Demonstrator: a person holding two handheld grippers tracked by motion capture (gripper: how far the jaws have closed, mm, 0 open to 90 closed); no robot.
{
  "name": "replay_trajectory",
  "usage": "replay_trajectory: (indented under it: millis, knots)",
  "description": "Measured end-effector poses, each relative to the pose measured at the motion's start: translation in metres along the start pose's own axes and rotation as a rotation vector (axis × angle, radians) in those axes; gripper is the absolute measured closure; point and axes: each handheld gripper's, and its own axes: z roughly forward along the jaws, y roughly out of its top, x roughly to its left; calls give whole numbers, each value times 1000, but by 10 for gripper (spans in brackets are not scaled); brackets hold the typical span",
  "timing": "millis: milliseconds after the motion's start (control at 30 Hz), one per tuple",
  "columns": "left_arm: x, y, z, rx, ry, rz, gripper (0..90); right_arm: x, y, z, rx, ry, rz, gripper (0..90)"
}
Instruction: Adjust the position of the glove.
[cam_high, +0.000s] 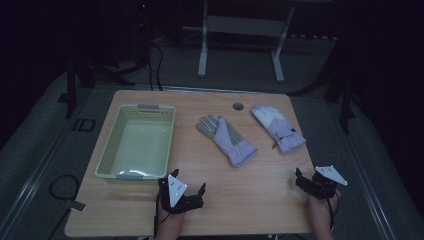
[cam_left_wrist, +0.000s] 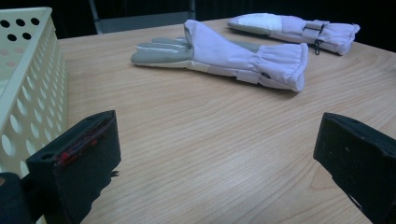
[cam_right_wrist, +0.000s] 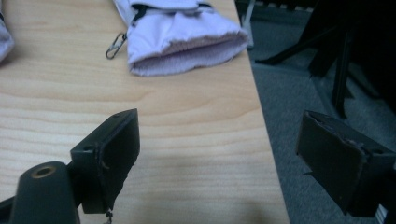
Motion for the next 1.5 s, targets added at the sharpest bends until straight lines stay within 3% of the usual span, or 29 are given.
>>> replay_trajectory:
  millis: [100, 400, 467, 867, 1167, 1233, 1333, 1400, 1500]
  knots:
    - [0, 0, 0, 3, -1, -1, 8, -3, 1, 3, 54, 35, 23, 131]
    - [-2, 0, 1, 4, 0, 20, 8, -5, 4, 5, 86, 70, 39, 131]
    - [-2, 0, 1, 6, -1, 21, 8, -8, 9, 3, 72, 95, 53, 131]
    - [-1, 0, 0, 4, -16, 14, 8, -10, 38, -1, 42, 121, 50, 134]
    - [-1, 0, 0, 3, -20, 15, 8, -8, 58, 0, 62, 133, 56, 133]
    - [-1, 0, 0, 3, -22, 16, 8, -9, 64, 0, 87, 162, 69, 139]
    - [-1, 0, 0, 4, -23, 17, 8, -10, 69, -1, 89, 165, 75, 139]
    - [-1, 0, 0, 4, -24, 16, 8, -7, 77, -3, 67, 146, 66, 138]
    - [-1, 0, 0, 4, -24, 16, 8, -3, 86, -5, 49, 164, 47, 118]
